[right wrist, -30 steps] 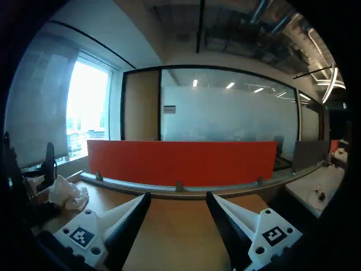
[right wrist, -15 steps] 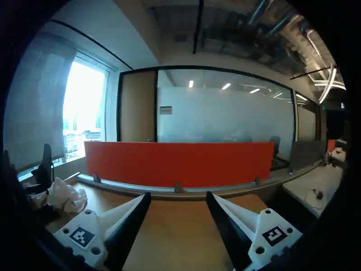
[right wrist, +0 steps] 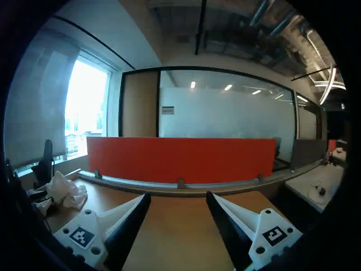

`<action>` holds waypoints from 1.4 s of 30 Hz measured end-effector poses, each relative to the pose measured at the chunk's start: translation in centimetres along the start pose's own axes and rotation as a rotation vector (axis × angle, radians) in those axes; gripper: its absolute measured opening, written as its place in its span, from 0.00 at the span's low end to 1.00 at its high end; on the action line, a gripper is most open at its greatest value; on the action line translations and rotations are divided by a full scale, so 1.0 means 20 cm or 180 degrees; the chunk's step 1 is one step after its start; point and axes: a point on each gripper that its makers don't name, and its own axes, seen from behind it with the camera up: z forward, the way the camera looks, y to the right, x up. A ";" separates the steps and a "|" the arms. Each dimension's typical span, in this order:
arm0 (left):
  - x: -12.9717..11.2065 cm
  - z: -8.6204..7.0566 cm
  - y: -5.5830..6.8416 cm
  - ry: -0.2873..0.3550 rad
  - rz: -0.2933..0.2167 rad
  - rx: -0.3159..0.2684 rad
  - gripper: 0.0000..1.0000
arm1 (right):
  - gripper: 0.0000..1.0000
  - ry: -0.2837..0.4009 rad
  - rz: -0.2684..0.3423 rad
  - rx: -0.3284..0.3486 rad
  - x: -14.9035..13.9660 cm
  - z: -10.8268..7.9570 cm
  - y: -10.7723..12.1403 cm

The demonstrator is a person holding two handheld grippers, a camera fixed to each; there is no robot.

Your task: Fold towel

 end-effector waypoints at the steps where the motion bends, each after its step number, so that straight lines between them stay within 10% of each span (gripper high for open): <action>1: -0.02 0.00 0.00 0.0002 0.0003 0.0004 0.80 | 0.95 0.0009 0.0002 0.0000 -0.01 0.00 0.00; 42: -0.39 0.01 -0.03 0.0093 -0.0039 0.0103 0.80 | 0.95 0.0014 -0.0109 -0.0084 -0.29 0.05 0.03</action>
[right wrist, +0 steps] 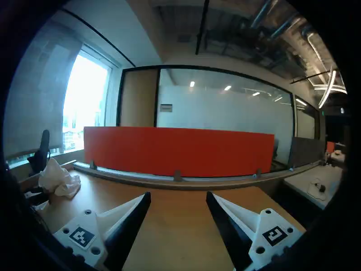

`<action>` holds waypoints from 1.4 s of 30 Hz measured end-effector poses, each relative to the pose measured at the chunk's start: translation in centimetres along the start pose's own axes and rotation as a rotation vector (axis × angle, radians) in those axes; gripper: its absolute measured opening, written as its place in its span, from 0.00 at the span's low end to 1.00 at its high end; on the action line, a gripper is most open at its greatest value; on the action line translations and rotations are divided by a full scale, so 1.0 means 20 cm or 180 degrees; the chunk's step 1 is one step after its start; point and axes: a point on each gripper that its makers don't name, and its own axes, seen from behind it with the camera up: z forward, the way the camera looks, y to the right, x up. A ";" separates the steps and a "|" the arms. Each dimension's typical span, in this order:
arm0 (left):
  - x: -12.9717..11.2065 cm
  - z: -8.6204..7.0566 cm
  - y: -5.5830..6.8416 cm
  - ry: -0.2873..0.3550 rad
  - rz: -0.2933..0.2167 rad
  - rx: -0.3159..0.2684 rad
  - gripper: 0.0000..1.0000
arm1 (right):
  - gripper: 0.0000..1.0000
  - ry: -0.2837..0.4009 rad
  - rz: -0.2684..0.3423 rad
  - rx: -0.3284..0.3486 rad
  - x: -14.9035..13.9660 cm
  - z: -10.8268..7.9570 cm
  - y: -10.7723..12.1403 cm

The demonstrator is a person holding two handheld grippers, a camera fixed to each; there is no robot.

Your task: Fold towel

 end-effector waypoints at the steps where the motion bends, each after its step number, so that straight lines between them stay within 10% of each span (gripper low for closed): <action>1: 0.00 0.00 0.00 0.0009 0.0008 0.0001 0.80 | 0.95 0.0004 0.0002 -0.0003 0.00 0.00 0.00; 42: 0.01 -0.02 0.01 0.0057 0.0052 -0.0002 0.81 | 0.95 0.0263 -0.0040 -0.0109 0.00 0.00 0.22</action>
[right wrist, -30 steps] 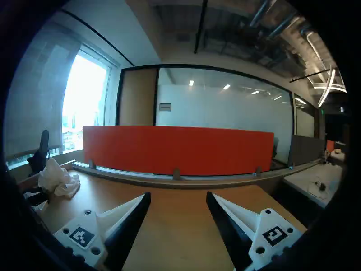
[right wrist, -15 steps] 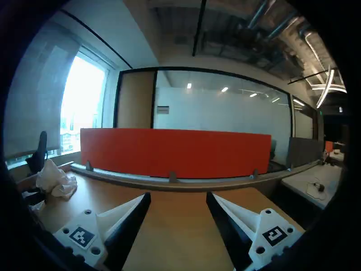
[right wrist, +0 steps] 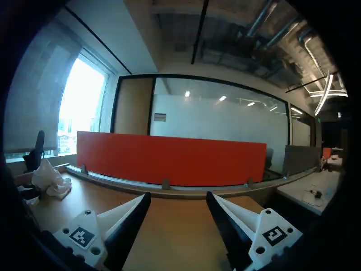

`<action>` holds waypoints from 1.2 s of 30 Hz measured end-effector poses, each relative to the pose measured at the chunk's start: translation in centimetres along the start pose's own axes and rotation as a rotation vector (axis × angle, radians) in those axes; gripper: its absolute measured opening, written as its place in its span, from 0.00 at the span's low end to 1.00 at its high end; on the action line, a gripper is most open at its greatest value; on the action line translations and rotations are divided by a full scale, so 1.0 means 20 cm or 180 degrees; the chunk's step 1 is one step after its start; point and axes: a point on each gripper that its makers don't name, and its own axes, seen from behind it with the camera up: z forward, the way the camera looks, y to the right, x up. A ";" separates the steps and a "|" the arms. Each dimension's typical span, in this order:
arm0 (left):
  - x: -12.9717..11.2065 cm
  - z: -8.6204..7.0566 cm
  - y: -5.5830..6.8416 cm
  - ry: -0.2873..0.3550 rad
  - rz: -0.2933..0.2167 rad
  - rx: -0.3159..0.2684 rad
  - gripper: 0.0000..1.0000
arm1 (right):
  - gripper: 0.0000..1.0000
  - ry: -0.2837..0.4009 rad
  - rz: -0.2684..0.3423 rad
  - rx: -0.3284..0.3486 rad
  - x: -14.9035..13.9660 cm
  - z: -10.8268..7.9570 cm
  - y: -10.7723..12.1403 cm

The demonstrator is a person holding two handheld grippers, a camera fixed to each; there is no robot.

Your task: Fold towel

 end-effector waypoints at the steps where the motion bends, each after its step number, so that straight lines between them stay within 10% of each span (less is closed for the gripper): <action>1: 0.00 0.00 0.00 0.0000 0.0000 0.0000 0.81 | 0.95 -0.0003 0.0026 0.0012 -0.02 0.00 0.00; 36: 0.01 -0.01 0.01 -0.0004 0.0000 0.0000 0.80 | 0.95 -0.0063 0.0192 -0.0050 -0.66 -0.05 0.16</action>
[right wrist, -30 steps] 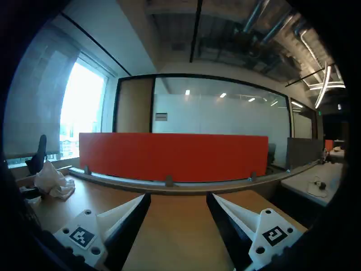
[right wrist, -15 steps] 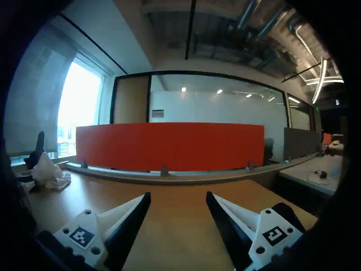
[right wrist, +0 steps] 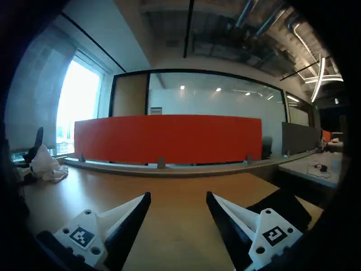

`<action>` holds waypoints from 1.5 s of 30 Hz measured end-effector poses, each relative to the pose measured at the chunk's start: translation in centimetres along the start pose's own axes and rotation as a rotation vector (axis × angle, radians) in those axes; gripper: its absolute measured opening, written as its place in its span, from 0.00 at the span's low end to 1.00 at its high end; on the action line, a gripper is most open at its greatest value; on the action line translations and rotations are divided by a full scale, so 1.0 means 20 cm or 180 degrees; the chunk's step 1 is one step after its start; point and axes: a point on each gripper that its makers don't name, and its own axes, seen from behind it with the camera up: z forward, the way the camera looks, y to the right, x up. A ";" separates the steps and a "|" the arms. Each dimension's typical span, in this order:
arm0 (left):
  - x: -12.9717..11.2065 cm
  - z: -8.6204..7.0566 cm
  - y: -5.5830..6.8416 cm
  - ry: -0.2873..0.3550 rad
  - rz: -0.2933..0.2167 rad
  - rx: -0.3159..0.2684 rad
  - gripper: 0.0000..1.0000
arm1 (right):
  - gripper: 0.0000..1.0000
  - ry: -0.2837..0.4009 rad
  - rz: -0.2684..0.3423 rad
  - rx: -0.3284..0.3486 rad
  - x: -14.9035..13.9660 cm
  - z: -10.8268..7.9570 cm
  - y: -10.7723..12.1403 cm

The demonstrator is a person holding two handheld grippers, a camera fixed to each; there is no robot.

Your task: Fold towel

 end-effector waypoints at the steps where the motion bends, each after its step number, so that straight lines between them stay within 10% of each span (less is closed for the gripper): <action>1: 0.00 0.00 0.00 0.0000 0.0000 0.0000 0.80 | 0.95 -0.0007 0.0003 -0.0003 -0.01 0.00 0.00; 45: 0.00 0.00 0.00 0.0001 0.0000 0.0000 0.80 | 0.95 0.0036 -0.0016 -0.0024 -0.12 -0.05 -0.04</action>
